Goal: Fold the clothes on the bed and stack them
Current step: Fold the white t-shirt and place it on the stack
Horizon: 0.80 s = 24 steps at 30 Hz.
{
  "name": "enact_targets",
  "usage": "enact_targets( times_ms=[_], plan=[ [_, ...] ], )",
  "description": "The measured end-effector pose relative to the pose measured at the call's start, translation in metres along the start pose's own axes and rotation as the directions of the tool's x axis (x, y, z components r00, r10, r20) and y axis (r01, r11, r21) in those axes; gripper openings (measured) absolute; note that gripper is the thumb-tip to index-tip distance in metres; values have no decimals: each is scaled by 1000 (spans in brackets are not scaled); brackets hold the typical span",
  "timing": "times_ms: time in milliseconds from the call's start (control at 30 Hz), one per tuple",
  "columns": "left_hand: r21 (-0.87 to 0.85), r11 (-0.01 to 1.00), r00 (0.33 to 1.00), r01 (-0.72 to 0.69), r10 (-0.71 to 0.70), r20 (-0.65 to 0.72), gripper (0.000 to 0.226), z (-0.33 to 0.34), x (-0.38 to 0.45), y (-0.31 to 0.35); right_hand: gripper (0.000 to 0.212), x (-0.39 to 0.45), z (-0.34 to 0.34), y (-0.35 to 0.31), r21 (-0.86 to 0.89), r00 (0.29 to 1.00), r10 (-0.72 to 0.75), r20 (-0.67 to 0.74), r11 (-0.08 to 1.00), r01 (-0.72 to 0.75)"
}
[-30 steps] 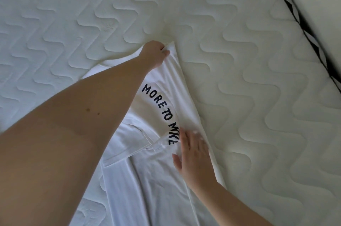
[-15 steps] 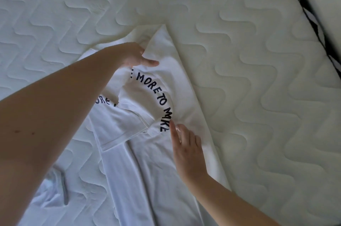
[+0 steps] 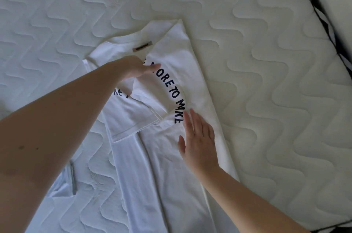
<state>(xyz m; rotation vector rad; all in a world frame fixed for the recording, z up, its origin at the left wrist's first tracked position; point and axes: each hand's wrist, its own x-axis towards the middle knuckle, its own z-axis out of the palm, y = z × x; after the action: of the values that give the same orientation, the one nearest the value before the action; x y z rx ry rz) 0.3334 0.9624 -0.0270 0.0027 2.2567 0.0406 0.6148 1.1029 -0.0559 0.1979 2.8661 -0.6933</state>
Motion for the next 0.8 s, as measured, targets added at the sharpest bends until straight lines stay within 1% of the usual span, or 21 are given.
enact_targets(
  times_ms=[33,67,100,133,167,233,267,333,400,433,467,500,533,567,600,633,667,700,733,800],
  plan=[
    [22,1000,999,-7,6,49,113,4,-4,-7,72,5,-1,-1,6,999,-34,1,999,34],
    [2,1000,998,-18,18,60,109,8,-6,-13,70,9,-2,-3,-3,997,-71,9,997,71],
    [-51,998,999,-30,32,39,100,10,-8,-18,69,13,-2,-4,-26,994,-104,22,994,105],
    [-127,991,999,-42,44,15,87,13,-11,-23,68,16,-2,-7,-51,991,-130,42,990,132],
    [-239,970,999,-46,49,8,70,13,-13,-24,67,19,-3,-7,-72,987,-146,62,986,150],
    [-507,861,997,-30,63,47,36,10,-23,-25,67,25,-3,-9,-111,980,-167,108,978,179],
    [-600,799,995,-27,82,64,28,8,-29,-25,67,26,-2,-9,-128,976,-173,133,973,189],
    [-699,713,992,-52,118,46,30,2,-40,-25,67,29,-1,-9,-151,973,-173,151,969,195],
    [-795,604,987,-61,153,40,35,-1,-47,-27,66,31,1,-10,-163,979,-157,127,971,177],
    [-820,570,986,-50,158,50,36,-2,-50,-29,66,31,3,-10,-165,982,-150,111,972,167],
    [-801,596,990,-51,136,39,36,-1,-52,-31,66,32,5,-11,-166,983,-153,98,972,167],
    [-718,693,996,-65,87,-6,36,-1,-52,-36,66,32,8,-12,-168,982,-166,90,969,179],
    [-574,816,997,-70,38,-67,36,0,-50,-42,65,32,11,-13,-172,979,-185,89,965,198],
    [-407,912,993,-51,3,-118,41,2,-48,-48,64,31,14,-13,-177,974,-207,94,959,221],
    [-263,965,991,-21,-15,-131,52,7,-48,-53,62,30,17,-13,-182,968,-228,106,953,244],
    [-186,982,995,11,-30,-96,68,15,-46,-59,61,29,20,-13,-188,962,-245,123,946,265],
    [-178,984,998,30,-38,-41,80,24,-45,-64,60,27,22,-13,-197,956,-257,140,939,281],
    [-215,976,1000,29,-31,-6,85,32,-44,-69,59,25,24,-12,-208,953,-265,150,934,292],
    [-275,961,1000,12,-12,3,84,39,-45,-73,58,23,25,-12,-218,950,-272,151,929,300],
    [-375,926,999,-43,41,-14,73,51,-44,-81,56,18,25,-10,-237,948,-292,123,919,314]
  ],
)
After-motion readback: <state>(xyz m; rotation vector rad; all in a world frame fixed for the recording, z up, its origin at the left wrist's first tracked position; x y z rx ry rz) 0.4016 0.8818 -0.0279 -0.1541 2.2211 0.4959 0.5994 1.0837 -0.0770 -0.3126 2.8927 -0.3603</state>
